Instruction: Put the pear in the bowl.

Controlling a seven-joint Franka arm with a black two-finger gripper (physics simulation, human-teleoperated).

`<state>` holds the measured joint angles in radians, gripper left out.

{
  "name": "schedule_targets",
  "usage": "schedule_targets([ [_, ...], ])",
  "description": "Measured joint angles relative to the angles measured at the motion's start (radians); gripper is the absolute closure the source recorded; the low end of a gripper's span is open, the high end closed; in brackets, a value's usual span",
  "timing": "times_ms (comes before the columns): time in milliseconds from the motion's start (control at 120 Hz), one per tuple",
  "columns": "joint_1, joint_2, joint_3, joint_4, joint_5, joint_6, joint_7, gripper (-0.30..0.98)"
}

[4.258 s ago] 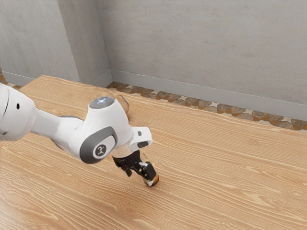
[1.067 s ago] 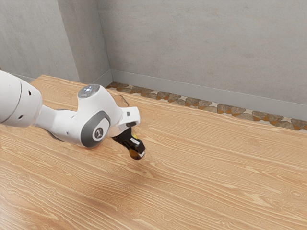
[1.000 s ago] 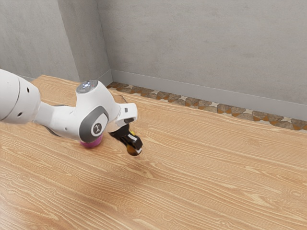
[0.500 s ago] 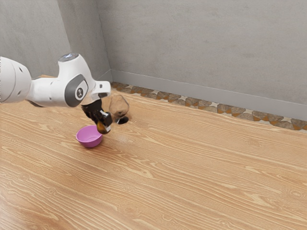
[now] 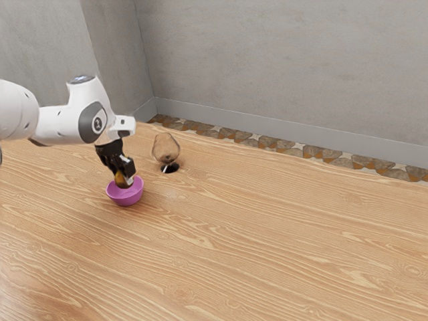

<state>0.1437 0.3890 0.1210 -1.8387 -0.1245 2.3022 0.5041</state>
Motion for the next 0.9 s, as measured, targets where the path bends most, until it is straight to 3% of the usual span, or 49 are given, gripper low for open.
schedule_targets([
  [400, 0.007, 0.045, 0.0, 0.04, -0.004, -0.011, 0.058, 0.37],
  [633, 0.007, 0.049, 0.0, 0.049, -0.008, -0.015, 0.08, 0.13],
  [900, 0.004, -0.143, -0.006, 0.052, 0.01, -0.253, 0.051, 0.04],
])
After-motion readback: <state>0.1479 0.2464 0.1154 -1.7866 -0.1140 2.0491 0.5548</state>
